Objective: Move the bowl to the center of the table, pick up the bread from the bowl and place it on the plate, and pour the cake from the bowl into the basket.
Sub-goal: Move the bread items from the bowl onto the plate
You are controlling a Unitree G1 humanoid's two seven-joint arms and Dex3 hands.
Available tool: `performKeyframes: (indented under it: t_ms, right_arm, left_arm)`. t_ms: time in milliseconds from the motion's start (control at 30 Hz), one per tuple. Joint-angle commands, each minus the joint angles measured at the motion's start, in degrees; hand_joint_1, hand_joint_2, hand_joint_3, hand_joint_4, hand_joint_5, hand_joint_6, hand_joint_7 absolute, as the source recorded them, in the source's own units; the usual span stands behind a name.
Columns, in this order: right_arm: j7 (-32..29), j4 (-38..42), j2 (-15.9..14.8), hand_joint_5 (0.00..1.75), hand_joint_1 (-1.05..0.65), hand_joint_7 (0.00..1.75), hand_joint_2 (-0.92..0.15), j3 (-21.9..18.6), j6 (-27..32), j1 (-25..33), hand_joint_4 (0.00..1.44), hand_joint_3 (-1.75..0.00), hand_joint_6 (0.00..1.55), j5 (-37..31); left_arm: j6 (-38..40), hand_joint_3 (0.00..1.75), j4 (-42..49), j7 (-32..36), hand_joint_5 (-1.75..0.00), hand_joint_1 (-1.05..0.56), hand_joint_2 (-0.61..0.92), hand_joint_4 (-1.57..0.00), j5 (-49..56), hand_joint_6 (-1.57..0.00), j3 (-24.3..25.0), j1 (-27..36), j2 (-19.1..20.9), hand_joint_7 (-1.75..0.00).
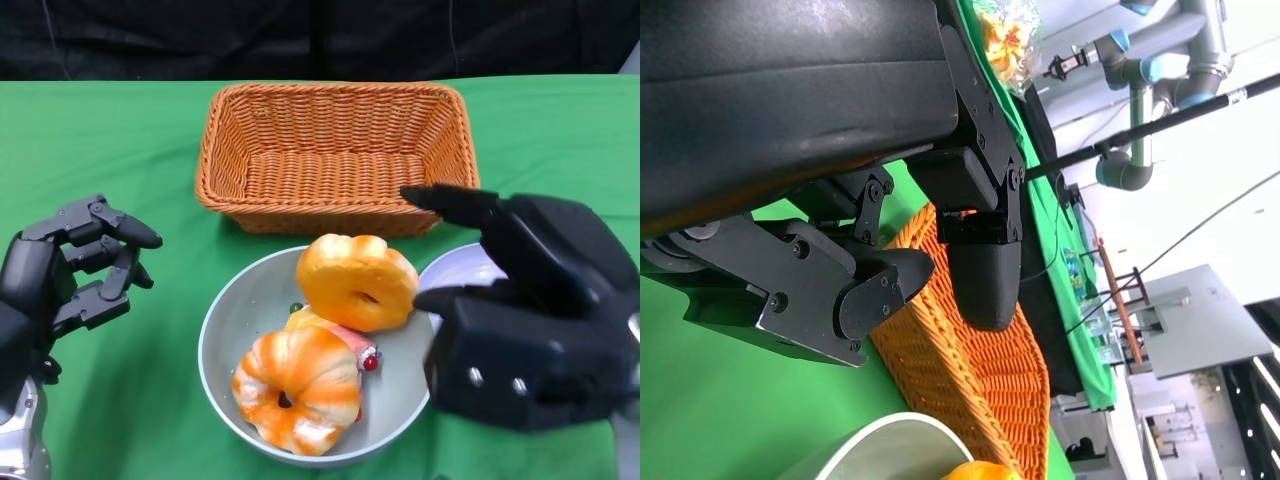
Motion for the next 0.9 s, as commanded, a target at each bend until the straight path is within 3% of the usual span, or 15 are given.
performKeyframes:
  t_ms: [33,333,900]
  right_arm:
    - [-0.29,3.23,0.29,0.11,-0.78,0.0,-0.92,0.44,0.65,-2.56,0.55,-0.13,0.37,-0.78]
    - [1.22,12.3,1.67,0.11,-0.81,0.0,-0.92,1.79,1.63,-8.61,0.6,-0.18,0.34,2.06]
    - [2.75,16.78,1.25,0.06,-0.93,0.0,-0.92,4.93,0.77,-10.89,0.61,-0.24,0.29,6.55]
  left_arm:
    - [-0.57,0.86,0.47,-0.19,-1.51,0.02,0.72,-0.78,0.01,-0.85,0.27,-0.44,0.94,-1.05]
    - [-0.55,0.87,0.84,0.69,-1.53,0.01,0.7,-0.79,0.9,-0.85,-0.03,-0.54,1.17,-1.09]
    - [-0.84,0.91,2.19,1.32,-1.55,0.02,0.69,-0.78,1.43,-0.83,-0.04,-1.34,1.23,-1.11]
